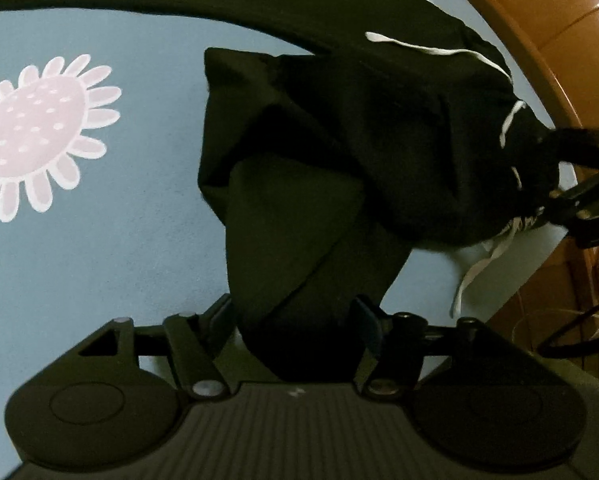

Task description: Fold clothes

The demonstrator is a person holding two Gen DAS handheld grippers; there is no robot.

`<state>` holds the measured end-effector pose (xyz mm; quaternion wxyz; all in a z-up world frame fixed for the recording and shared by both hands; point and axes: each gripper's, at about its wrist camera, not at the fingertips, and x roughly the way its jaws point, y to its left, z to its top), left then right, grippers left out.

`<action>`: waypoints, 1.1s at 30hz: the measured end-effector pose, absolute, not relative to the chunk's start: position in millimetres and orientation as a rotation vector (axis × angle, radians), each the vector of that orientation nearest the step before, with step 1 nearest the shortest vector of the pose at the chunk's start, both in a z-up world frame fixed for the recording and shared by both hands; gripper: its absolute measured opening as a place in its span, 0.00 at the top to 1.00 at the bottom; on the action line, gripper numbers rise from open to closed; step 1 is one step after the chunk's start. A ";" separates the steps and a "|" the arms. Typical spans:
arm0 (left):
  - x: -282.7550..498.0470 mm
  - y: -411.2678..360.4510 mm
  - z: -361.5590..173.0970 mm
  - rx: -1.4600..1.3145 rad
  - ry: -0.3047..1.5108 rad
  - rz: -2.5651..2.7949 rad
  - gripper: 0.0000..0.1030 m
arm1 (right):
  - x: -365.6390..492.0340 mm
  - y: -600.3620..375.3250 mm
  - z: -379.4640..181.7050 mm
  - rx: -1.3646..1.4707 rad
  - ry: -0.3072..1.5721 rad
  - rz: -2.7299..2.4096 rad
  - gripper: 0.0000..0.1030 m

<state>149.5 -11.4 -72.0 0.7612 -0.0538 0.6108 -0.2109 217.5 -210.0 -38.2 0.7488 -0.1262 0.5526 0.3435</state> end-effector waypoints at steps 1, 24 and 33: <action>148.5 -9.6 -71.8 -0.127 1.322 -0.453 0.37 | 215.8 -210.8 -39.8 -0.261 1.218 0.736 0.23; 142.7 -7.5 -26.1 0.009 1.189 -0.288 0.95 | 221.2 -240.4 -46.2 -0.161 1.243 0.561 0.23; 131.4 39.3 -4.5 0.115 1.241 -0.195 0.95 | 221.6 -244.5 -40.4 -0.163 1.235 0.546 0.23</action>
